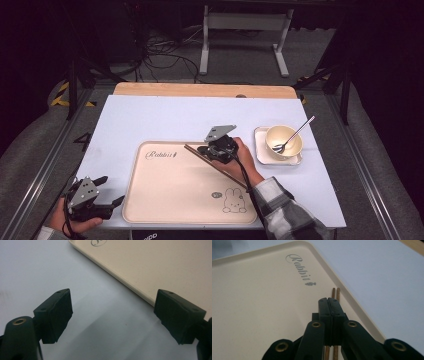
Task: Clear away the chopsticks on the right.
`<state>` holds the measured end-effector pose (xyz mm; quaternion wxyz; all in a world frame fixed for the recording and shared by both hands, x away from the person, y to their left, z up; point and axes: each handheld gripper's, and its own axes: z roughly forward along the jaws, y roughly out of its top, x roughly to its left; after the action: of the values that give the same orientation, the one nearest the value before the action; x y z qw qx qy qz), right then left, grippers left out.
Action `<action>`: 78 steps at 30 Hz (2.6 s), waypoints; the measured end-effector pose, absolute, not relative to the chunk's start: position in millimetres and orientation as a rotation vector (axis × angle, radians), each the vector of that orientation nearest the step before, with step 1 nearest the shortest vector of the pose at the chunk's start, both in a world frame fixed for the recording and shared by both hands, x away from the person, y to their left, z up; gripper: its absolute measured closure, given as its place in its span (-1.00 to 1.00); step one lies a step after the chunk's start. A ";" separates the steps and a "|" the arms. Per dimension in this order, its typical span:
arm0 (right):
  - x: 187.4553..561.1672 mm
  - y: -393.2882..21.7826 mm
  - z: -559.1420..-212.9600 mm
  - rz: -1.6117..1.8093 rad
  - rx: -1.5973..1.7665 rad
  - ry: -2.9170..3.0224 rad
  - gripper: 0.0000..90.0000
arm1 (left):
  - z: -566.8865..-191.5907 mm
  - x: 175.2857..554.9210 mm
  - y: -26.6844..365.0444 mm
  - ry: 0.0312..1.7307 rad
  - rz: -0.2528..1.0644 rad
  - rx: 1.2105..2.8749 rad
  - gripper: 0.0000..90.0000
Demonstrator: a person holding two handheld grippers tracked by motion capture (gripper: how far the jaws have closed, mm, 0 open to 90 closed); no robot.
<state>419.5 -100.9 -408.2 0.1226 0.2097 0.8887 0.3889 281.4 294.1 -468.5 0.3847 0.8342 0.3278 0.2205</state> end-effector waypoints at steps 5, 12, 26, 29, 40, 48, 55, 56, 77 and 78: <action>429.7 -75.3 -422.2 1.051 0.595 2.648 1.00 | -468.8 281.3 295.0 0.833 0.556 2.121 -0.64; 438.1 -56.0 -434.5 0.986 0.581 2.694 1.00 | -469.5 281.2 295.3 0.830 0.549 2.119 -0.64; 459.5 -70.5 -443.6 0.960 0.773 2.688 1.00 | -469.2 280.6 296.7 0.837 0.550 2.111 -0.65; 459.3 -75.0 -443.8 0.969 0.789 2.689 1.00 | -469.4 280.5 296.2 0.836 0.550 2.114 -0.65; 450.3 -105.5 -443.0 0.943 0.838 2.651 1.00 | -468.6 279.6 294.1 0.836 0.555 2.124 -0.65; 444.4 -141.6 -442.6 0.909 0.887 2.589 1.00 | -467.7 279.7 293.7 0.838 0.566 2.122 -0.65; 439.1 -170.1 -441.4 0.858 0.912 2.542 1.00 | -468.1 281.1 291.9 0.841 0.566 2.129 -0.65; 438.9 -173.9 -441.7 0.861 0.914 2.536 1.00 | -468.2 281.1 291.6 0.845 0.568 2.130 -0.65; 437.0 -210.1 -445.9 0.917 0.993 2.436 0.84 | -467.9 279.9 293.1 0.850 0.578 2.128 -0.66; 437.1 -209.8 -446.1 0.918 0.986 2.431 0.82 | -467.9 280.4 293.1 0.850 0.577 2.130 -0.66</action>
<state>437.1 -209.8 -446.1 0.1803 0.3488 0.8603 0.3251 280.4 293.1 -467.9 0.3786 0.8336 0.3326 0.2259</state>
